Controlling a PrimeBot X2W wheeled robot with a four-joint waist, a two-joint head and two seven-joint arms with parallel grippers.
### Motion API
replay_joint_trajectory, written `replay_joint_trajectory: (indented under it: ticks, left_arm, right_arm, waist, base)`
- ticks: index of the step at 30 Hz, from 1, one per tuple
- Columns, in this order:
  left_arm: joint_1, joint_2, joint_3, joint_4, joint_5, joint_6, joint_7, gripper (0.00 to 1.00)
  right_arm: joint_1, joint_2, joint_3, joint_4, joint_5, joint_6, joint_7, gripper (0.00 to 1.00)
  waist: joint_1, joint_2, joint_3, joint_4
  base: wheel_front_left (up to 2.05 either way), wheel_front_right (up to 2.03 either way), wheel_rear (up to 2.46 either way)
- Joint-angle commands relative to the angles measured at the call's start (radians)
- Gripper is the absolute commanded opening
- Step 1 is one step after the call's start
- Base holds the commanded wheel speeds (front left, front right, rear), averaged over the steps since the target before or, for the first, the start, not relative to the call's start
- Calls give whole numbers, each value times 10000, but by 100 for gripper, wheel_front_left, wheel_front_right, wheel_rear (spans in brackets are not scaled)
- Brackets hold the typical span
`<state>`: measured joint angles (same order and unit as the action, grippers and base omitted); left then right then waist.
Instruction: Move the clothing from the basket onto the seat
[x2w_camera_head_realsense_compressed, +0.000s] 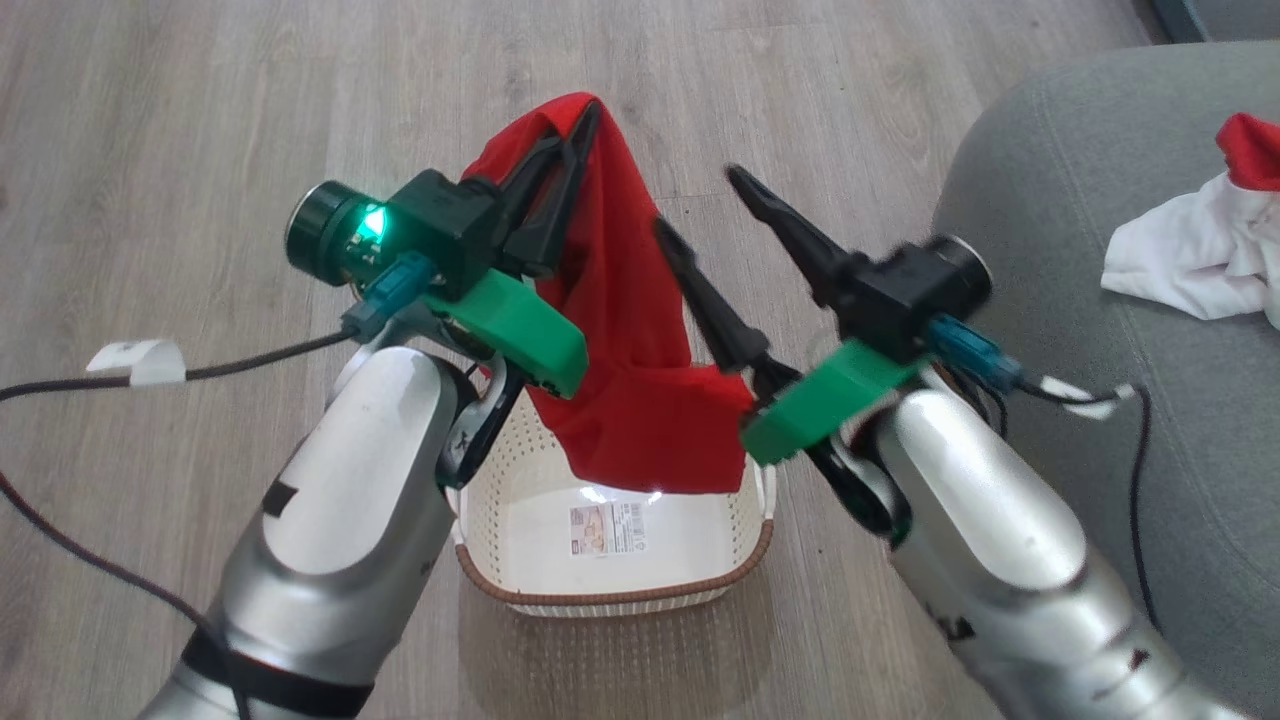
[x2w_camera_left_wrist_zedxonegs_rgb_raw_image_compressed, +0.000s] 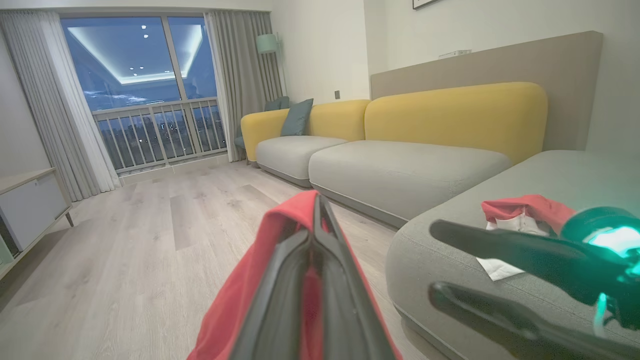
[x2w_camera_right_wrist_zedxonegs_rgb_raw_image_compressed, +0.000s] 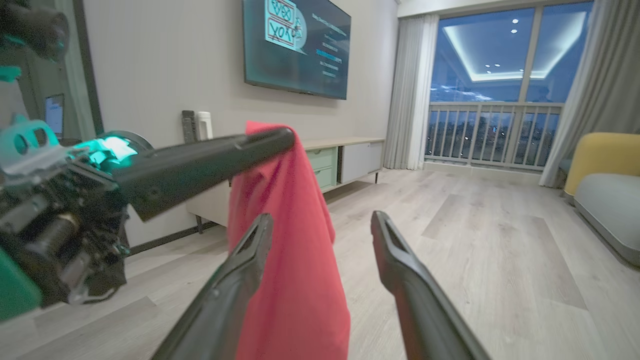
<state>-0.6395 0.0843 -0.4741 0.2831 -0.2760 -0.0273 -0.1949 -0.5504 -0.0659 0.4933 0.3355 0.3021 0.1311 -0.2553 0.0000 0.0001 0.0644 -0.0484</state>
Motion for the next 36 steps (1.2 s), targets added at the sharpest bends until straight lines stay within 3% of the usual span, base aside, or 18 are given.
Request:
replay_joint_trajectory:
  ticks: [1,12,21,22,23,24,36]
  left_arm:
    - [-706,167,301,-312,-51,-65,-36,0]
    - [-936,19,-30,-34,-161,-201,-150,0]
    - [-1057,-120,-304,68,-341,-271,-299,0]
    - [-1070,-133,-336,67,-354,-270,-313,0]
    - [-1085,-144,-363,64,-373,-271,-326,0]
    - [-1098,-153,-388,61,-383,-269,-340,0]
    - [-1022,-70,-393,215,-446,-207,-494,0]
  right_arm:
    - [-682,78,445,-227,147,-4,-65,100]
    - [-1884,146,1416,2189,161,-4,-65,100]
    - [-2091,154,2841,4151,1547,-4,-65,100]
    - [-2138,154,2926,4307,1706,-4,-65,82]
    - [-2199,154,2972,4418,1843,-4,-65,51]
    - [-2271,155,3018,4499,1912,-4,-65,3]
    - [-2278,156,2380,4346,1838,-4,-65,0]
  waist:
    - [0,-1,19,44]
    - [0,-1,22,370]
    - [0,-1,63,603]
    - [0,-1,81,618]
    - [0,-1,105,630]
    - [0,-1,133,641]
    - [0,-1,373,511]
  base:
    - [0,0,0]
    - [0,0,0]
    - [0,0,0]
    - [0,0,0]
    - [0,0,0]
    - [0,0,0]
    - [0,0,0]
